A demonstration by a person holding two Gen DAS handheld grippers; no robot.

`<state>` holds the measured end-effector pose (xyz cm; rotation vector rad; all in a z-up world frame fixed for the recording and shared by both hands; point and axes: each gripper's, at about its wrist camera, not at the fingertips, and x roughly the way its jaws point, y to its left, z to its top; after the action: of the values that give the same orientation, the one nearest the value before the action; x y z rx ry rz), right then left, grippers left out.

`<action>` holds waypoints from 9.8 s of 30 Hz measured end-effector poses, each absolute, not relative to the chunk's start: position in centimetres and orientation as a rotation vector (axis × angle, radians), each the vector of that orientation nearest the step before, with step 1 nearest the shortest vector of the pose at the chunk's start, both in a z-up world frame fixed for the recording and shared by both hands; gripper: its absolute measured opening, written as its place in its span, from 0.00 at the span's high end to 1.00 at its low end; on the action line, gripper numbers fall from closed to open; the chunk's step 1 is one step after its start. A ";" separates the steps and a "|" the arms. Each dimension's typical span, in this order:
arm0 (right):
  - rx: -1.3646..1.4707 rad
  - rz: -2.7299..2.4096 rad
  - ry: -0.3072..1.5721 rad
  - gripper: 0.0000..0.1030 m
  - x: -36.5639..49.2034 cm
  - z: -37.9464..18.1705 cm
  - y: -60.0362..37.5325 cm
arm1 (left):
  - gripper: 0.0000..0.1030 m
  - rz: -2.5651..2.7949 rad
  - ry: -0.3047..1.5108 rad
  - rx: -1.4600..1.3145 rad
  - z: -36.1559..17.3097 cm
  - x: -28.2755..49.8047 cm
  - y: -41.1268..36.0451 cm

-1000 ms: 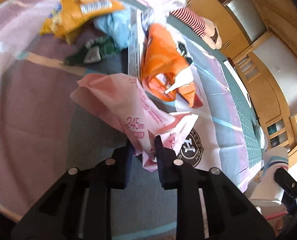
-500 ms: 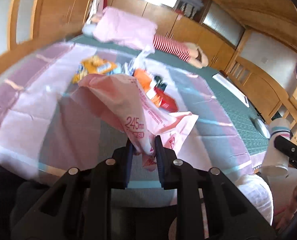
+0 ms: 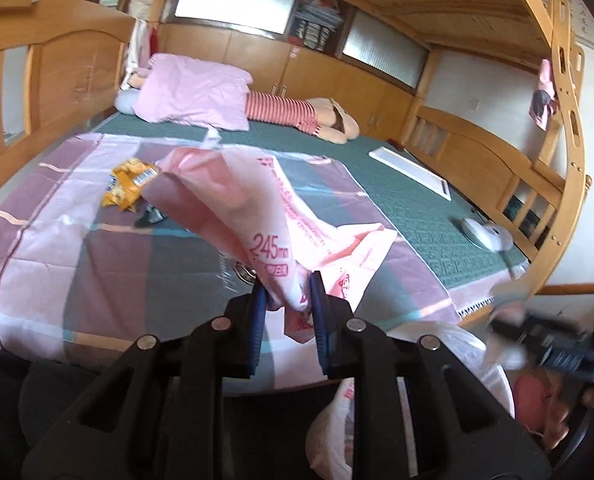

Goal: Collect trash
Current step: 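Carry both items over the white trash bag and open both tools to drop them, then grasp the yellow chip bag with the left tool while the right tool grasps the orange snack bag, then carry both bags over the white trash bag and open both tools to drop them, then reach back to the bed and grasp the white-blue ointment box with the right tool, then grasp the blue face mask with the left tool, then lift the face mask with the left tool while the right tool lifts the ointment box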

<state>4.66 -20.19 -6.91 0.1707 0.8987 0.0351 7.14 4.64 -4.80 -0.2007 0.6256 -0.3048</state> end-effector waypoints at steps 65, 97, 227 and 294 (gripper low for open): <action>0.013 0.544 1.095 0.99 33.4 -15.2 20.4 | 0.04 0.411 0.831 -0.891 -16.6 21.2 40.3; 0.154 0.228 1.063 0.57 34.6 -15.9 4.2 | 0.71 0.016 0.898 -0.709 -18.2 29.1 32.0; 0.335 0.167 0.853 0.31 24.7 -5.1 -2.2 | 0.04 0.097 0.828 -0.397 -8.7 29.1 30.1; 0.177 0.098 1.199 0.43 37.3 -19.7 15.2 | 0.74 0.113 0.440 -0.247 -2.6 22.7 33.3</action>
<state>37.33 15.23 -19.65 0.1772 1.1987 0.0976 22.67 33.33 -2.61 -0.2465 0.4402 0.1135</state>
